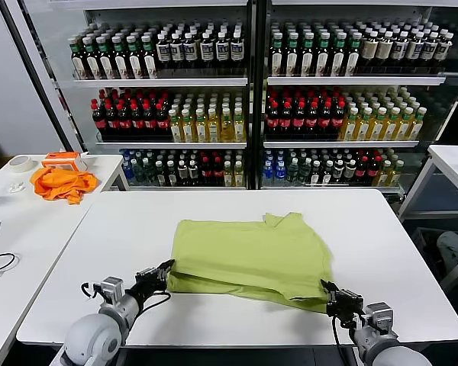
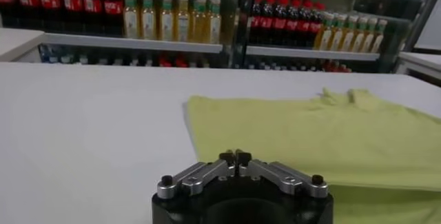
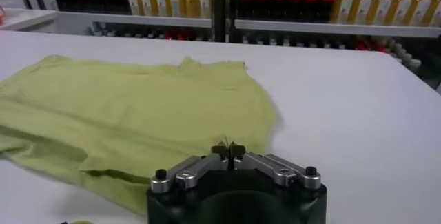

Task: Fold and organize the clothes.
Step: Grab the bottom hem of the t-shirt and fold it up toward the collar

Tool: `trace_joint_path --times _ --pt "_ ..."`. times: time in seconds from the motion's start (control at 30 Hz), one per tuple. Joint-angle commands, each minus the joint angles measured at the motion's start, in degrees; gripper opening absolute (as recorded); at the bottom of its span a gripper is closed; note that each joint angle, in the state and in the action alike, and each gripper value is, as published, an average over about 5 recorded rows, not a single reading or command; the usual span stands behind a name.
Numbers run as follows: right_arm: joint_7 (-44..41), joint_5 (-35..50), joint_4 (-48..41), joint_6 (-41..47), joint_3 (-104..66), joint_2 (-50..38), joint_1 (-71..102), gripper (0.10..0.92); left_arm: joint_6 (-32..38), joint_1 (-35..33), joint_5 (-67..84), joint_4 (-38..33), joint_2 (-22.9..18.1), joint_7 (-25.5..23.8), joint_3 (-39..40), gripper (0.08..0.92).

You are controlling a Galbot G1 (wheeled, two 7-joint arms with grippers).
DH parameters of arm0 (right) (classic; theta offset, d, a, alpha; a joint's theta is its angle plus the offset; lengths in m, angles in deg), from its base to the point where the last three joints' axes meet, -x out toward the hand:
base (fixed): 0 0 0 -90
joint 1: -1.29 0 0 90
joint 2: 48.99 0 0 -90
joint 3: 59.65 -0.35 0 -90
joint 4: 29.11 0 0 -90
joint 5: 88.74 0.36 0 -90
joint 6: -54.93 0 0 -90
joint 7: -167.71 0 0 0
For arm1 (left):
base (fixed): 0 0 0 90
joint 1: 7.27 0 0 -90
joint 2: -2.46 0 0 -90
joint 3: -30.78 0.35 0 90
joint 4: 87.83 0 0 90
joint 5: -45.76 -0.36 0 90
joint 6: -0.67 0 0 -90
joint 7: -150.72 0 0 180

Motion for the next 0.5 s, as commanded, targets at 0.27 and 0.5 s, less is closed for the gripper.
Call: trace_joint_path --times 0.27,0.5 --pt "0.5 -2.6 -3.2 0.4 2.3 1.3 -3.1 0.244 2.5 6.2 -6.4 10.8 -1.4 -0.3 3.1 0.117" --pt "0.9 -2.6 0.5 1.7 -1.7 -0.3 0.1 0.443 3.1 4.5 -5.6 9.3 0.1 -0.2 0.3 0.306"
